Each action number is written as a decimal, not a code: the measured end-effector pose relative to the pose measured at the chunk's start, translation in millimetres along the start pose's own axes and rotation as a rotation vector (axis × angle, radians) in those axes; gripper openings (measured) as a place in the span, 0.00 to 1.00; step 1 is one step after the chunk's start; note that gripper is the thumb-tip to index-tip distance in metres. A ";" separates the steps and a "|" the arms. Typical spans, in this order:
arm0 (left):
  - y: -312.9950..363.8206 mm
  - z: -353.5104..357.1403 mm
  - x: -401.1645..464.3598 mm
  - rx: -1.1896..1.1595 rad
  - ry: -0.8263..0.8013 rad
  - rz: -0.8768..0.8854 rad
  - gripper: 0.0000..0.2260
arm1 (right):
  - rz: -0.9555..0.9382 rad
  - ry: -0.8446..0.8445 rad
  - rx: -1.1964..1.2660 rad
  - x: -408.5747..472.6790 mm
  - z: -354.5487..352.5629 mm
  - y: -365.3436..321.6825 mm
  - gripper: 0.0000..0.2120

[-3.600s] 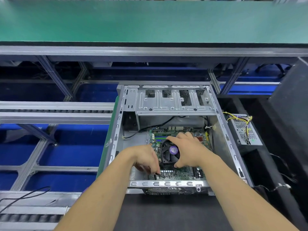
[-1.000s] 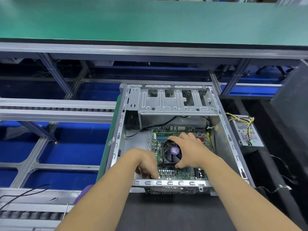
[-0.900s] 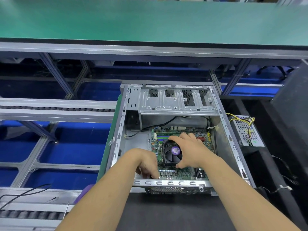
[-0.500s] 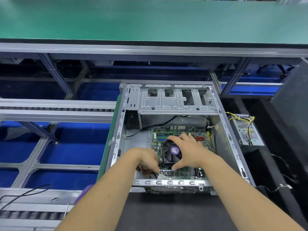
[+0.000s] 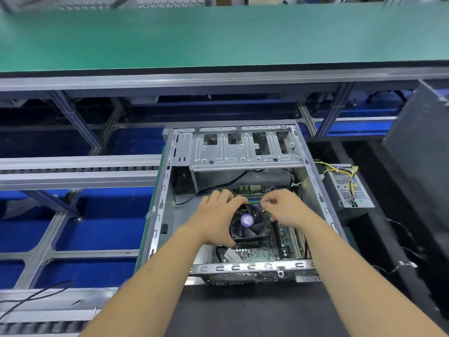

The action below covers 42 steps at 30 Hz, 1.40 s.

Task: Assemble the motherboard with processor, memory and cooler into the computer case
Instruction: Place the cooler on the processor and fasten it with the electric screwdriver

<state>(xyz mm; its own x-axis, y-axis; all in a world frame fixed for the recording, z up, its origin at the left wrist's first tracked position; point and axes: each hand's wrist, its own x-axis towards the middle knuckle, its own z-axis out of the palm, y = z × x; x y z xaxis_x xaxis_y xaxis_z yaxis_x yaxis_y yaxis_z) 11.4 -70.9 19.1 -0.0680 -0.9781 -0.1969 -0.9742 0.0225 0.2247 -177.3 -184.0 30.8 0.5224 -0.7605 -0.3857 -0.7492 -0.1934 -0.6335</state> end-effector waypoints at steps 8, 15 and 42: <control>13.8 -2.9 9.9 -0.178 -0.052 -0.057 0.47 | 0.001 -0.003 -0.068 -6.7 -1.6 -1.3 0.14; 13.0 2.4 6.9 -0.121 -0.043 -0.030 0.44 | 0.060 0.004 0.030 -8.7 -0.9 2.4 0.11; 1.9 8.7 9.0 -0.364 -0.005 -0.023 0.45 | 0.023 0.055 -0.041 8.2 4.1 5.3 0.02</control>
<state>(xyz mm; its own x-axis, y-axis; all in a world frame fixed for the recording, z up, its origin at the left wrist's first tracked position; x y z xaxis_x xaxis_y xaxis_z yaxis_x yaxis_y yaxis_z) 7.0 -77.8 9.4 -0.0490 -0.9763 -0.2107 -0.8352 -0.0756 0.5447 -175.3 -188.7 21.5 0.4827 -0.7979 -0.3612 -0.7773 -0.2003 -0.5964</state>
